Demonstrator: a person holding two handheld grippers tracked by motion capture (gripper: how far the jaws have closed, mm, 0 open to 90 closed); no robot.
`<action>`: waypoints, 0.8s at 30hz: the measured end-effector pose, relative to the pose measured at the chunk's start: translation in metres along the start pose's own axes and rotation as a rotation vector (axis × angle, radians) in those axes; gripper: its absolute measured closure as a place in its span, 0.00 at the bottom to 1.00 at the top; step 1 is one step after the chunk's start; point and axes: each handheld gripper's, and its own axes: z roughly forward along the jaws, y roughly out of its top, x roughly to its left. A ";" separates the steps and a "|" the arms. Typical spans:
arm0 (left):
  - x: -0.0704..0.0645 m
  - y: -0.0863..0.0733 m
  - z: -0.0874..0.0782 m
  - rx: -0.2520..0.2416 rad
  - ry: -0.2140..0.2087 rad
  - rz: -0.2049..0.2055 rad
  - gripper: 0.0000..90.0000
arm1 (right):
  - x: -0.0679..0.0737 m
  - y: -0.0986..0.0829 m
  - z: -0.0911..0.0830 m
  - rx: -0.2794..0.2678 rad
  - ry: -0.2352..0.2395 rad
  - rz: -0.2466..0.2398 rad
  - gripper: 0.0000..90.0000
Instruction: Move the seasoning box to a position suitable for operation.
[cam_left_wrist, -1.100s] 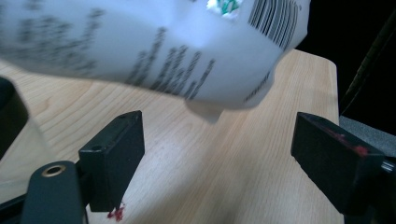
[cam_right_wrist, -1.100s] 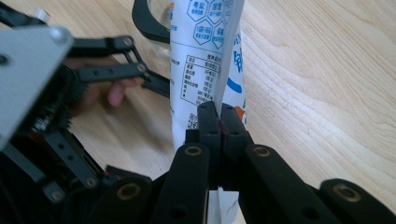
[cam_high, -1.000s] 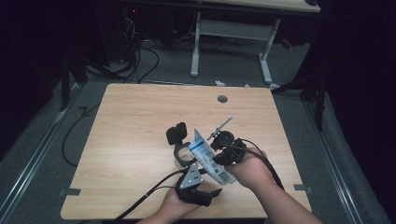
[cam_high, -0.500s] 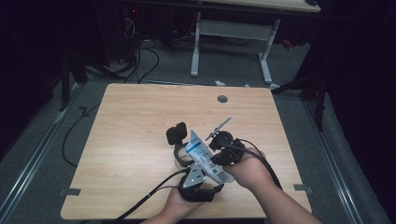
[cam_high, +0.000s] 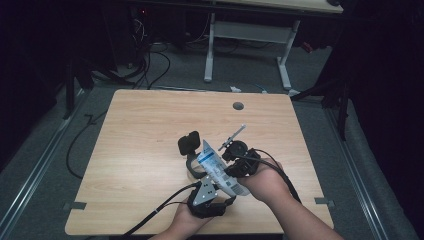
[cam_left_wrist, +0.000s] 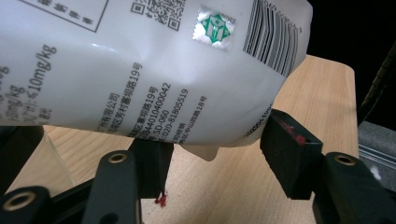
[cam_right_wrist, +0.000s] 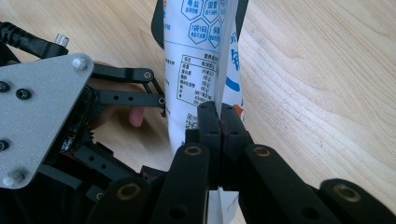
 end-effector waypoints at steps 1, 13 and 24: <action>0.000 0.000 0.000 0.000 -0.001 -0.004 0.51 | 0.000 0.000 0.000 0.000 0.000 0.003 1.00; -0.001 0.006 0.001 -0.002 -0.025 0.004 0.52 | 0.000 0.003 -0.003 0.026 -0.006 -0.002 1.00; -0.004 0.008 0.000 0.021 0.033 0.113 0.52 | 0.002 0.008 -0.002 0.024 -0.007 -0.011 1.00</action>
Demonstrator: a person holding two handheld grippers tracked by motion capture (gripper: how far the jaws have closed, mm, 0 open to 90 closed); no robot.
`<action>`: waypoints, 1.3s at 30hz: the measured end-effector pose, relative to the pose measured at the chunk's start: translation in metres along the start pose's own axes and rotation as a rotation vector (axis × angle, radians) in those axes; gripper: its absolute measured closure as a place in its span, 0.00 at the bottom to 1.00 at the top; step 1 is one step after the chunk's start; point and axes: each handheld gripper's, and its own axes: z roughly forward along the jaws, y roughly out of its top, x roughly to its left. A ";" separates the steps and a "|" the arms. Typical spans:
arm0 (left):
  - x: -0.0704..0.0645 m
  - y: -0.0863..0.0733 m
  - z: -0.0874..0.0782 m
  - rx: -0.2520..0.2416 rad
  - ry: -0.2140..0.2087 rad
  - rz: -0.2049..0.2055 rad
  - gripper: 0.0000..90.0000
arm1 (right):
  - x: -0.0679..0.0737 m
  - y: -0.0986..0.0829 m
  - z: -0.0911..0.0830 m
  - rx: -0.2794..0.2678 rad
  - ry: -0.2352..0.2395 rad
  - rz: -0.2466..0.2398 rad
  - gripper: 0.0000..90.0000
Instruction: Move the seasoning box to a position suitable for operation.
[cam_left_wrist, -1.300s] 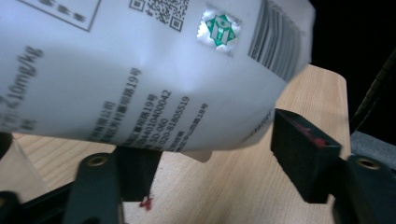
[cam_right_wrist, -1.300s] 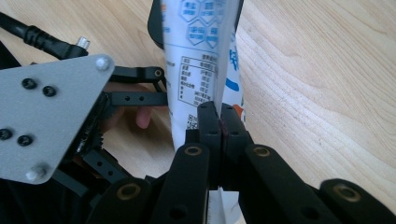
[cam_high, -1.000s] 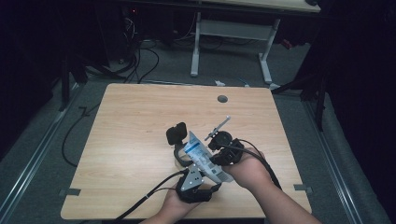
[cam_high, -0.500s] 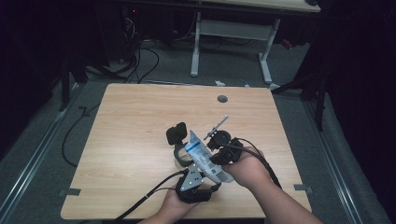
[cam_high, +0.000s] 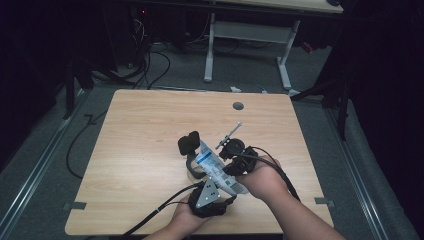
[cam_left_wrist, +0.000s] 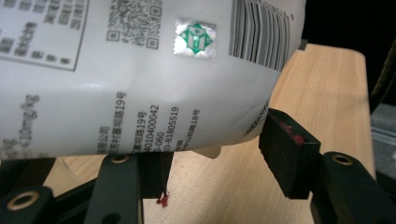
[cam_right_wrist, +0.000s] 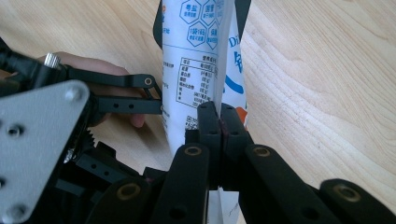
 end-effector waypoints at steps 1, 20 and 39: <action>0.000 0.000 0.000 0.001 -0.002 0.000 0.52 | 0.000 0.001 0.000 0.004 -0.002 0.005 1.00; -0.001 -0.003 0.008 -0.040 0.032 -0.038 0.39 | 0.003 0.006 -0.010 -0.021 -0.011 0.015 1.00; 0.001 -0.004 0.002 -0.016 0.008 -0.059 0.59 | -0.001 0.003 -0.001 -0.022 0.004 0.025 1.00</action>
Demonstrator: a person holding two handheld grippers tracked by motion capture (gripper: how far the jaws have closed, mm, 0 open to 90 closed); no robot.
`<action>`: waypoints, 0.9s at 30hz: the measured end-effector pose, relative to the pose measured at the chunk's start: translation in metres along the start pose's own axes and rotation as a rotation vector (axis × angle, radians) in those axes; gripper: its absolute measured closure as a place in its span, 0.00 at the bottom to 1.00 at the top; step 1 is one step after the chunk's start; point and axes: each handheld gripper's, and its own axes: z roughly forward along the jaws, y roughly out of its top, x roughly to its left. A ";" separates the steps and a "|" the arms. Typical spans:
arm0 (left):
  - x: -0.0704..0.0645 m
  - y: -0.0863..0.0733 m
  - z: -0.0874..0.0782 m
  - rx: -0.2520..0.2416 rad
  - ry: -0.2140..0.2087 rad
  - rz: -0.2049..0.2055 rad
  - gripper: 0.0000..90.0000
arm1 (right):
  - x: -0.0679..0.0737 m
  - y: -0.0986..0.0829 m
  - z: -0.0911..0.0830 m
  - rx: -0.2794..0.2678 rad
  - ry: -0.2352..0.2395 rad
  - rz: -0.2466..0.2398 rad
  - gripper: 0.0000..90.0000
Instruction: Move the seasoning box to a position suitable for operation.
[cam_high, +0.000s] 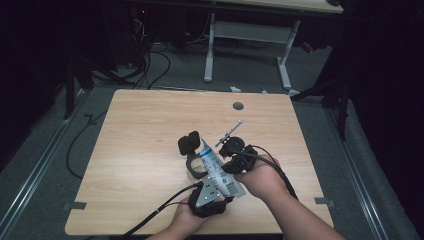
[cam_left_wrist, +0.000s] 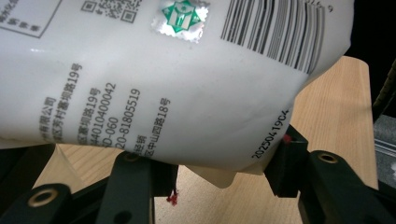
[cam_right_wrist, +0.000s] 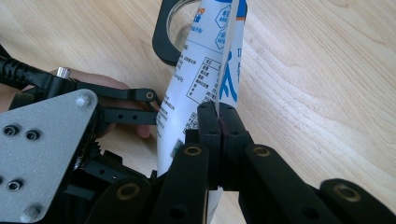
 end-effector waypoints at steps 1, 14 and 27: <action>0.000 0.000 0.000 0.000 -0.001 -0.005 0.59 | 0.000 0.000 0.000 0.000 0.000 0.000 1.00; 0.003 0.003 -0.004 -0.008 -0.009 -0.028 0.60 | 0.000 0.011 0.002 0.014 0.006 -0.018 1.00; 0.002 0.006 -0.010 -0.019 0.005 -0.027 0.60 | 0.004 0.018 0.002 0.020 0.001 -0.038 1.00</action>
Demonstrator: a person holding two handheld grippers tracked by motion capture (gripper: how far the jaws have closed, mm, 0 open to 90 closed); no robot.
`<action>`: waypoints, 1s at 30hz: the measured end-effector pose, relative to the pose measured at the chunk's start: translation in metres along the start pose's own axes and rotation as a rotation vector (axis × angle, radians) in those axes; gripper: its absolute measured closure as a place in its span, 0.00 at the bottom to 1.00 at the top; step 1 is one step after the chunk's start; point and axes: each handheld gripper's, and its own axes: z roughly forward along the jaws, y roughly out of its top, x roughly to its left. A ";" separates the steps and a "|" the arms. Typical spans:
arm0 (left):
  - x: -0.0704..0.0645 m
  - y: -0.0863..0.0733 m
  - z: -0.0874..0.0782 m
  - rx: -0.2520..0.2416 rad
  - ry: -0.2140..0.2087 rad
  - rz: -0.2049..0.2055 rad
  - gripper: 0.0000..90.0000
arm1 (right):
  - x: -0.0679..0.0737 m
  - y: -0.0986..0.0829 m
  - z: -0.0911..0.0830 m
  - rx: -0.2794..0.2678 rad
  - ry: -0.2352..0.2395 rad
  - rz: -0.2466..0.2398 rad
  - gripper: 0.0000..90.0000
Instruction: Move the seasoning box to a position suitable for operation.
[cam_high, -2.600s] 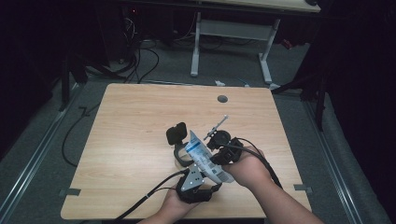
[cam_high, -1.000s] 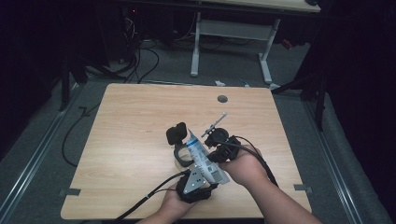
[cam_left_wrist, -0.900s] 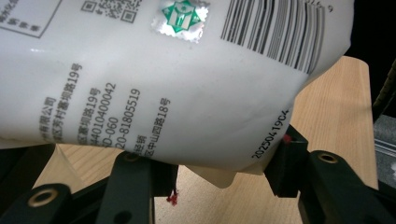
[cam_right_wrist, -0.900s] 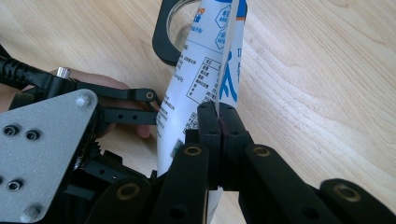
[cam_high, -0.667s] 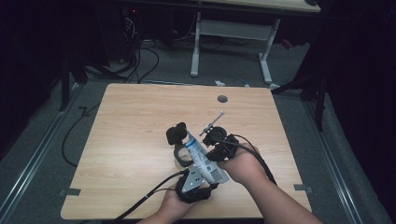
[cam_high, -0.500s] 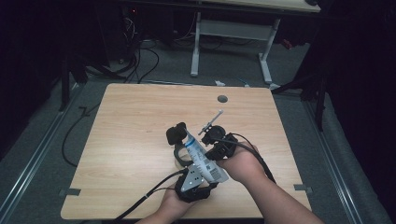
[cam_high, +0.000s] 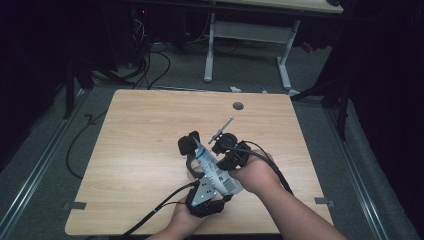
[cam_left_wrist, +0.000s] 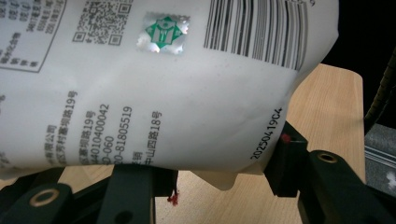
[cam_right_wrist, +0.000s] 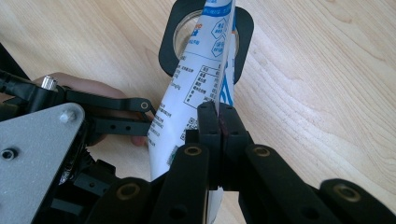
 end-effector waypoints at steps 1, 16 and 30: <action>0.000 0.000 0.000 0.000 0.001 0.001 0.60 | 0.000 0.000 0.000 -0.001 0.000 -0.002 1.00; 0.000 0.004 0.000 -0.006 0.000 0.009 0.60 | 0.001 0.004 0.002 0.000 -0.005 -0.008 1.00; 0.002 0.009 -0.001 -0.010 0.001 0.021 0.60 | -0.002 0.009 0.002 0.004 -0.001 -0.017 1.00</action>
